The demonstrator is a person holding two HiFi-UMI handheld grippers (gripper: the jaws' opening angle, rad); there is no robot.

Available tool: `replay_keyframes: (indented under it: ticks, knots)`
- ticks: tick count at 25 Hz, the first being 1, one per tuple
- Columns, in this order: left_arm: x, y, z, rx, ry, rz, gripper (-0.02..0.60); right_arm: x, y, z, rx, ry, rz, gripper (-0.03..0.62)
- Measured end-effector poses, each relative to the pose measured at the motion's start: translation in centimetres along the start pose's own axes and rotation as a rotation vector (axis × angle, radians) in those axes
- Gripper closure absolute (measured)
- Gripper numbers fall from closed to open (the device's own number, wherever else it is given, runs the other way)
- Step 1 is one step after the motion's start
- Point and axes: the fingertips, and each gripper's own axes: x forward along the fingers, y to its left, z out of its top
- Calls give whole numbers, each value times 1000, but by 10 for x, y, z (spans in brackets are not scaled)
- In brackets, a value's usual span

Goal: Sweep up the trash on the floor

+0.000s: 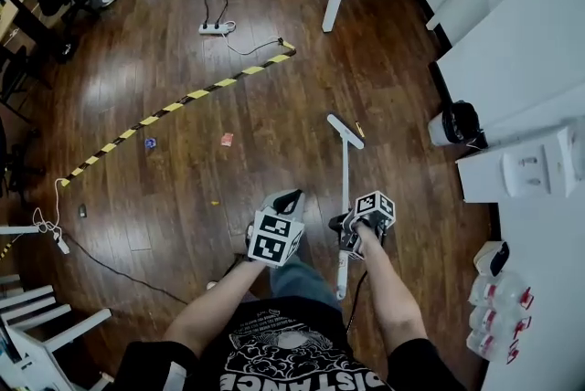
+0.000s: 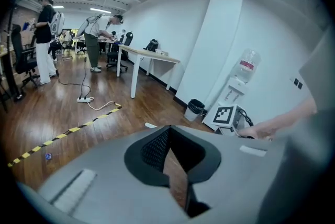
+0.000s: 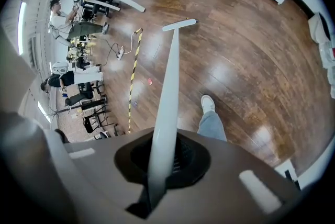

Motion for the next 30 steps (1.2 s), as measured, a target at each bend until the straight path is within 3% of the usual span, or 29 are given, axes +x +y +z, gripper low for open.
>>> replay_keyframes:
  ticks: [4, 8, 16, 21, 30]
  knots:
    - [23, 10, 22, 44, 18, 23, 577, -7, -15, 56, 10, -15, -25, 594]
    - [49, 18, 27, 27, 68, 34, 577, -9, -25, 112, 48, -40, -24, 594]
    - [91, 25, 12, 6, 167, 23, 577, -2, -44, 193, 124, -67, -55, 594]
    - [106, 34, 2, 34, 274, 39, 577, 3, -48, 203, 114, -15, -101, 594]
    - [91, 52, 3, -19, 258, 61, 577, 28, -40, 161, 114, 94, -113, 594]
